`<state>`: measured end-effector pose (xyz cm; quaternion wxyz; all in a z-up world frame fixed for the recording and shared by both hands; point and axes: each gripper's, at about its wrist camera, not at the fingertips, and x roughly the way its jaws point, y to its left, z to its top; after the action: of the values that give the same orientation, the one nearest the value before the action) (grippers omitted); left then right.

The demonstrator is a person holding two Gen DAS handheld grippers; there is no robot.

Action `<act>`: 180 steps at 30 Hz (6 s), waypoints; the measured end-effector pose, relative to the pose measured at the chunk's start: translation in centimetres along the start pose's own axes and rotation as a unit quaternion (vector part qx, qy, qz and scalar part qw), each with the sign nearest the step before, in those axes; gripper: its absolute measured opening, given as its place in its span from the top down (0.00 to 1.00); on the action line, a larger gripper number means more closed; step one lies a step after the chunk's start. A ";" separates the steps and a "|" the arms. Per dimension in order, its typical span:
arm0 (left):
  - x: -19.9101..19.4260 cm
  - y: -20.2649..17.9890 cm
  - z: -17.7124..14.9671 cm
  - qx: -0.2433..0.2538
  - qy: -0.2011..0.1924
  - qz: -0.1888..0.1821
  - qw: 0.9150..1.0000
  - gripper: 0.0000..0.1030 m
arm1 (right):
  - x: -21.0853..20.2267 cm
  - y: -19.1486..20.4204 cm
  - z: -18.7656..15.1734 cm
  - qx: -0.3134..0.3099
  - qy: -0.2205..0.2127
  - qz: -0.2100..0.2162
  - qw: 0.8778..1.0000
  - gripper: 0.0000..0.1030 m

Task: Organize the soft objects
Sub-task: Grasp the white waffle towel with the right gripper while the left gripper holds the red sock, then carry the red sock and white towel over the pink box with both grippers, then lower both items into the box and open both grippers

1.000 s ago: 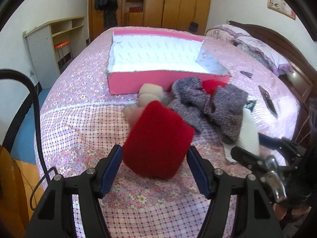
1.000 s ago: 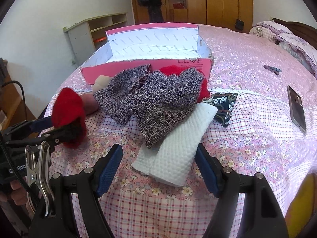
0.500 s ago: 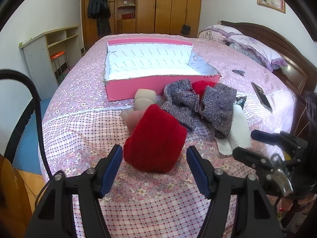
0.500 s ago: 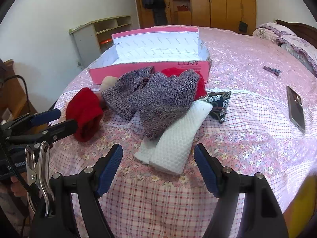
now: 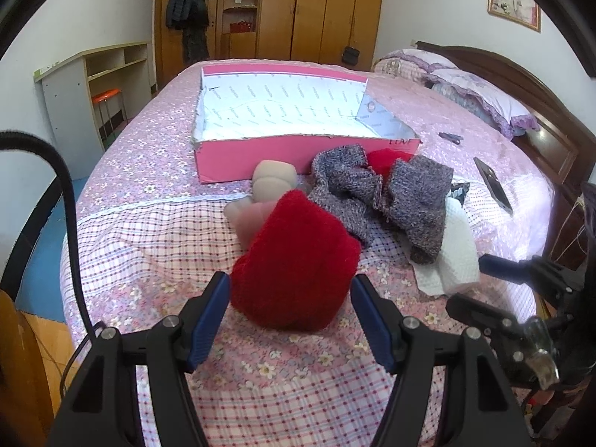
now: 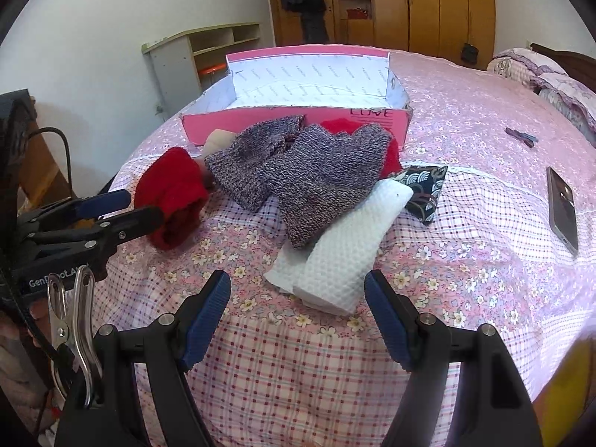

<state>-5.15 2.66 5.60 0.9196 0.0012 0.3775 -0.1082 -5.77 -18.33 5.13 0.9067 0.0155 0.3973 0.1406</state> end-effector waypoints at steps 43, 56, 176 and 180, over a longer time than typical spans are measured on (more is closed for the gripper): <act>4.3 1.0 0.4 -0.018 0.025 0.003 1.000 0.47 | 2.2 -3.4 0.5 0.059 0.014 0.022 0.998 0.89; -0.2 0.7 -0.7 -0.009 -0.002 -0.037 0.999 0.48 | -1.7 -0.3 0.4 0.008 -0.034 0.028 0.999 0.91; 19.3 1.3 17.1 0.032 0.053 0.031 0.998 0.41 | 16.9 -6.3 19.3 -0.032 0.039 -0.009 0.999 0.84; 19.0 1.3 17.0 0.029 0.058 0.029 0.997 0.41 | 16.9 -6.3 19.4 -0.024 0.044 -0.009 0.999 0.80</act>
<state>20.03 -1.23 4.44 0.8986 0.0449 0.4266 -0.0921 20.66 -18.23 5.41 0.8898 -0.0157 0.4332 0.1425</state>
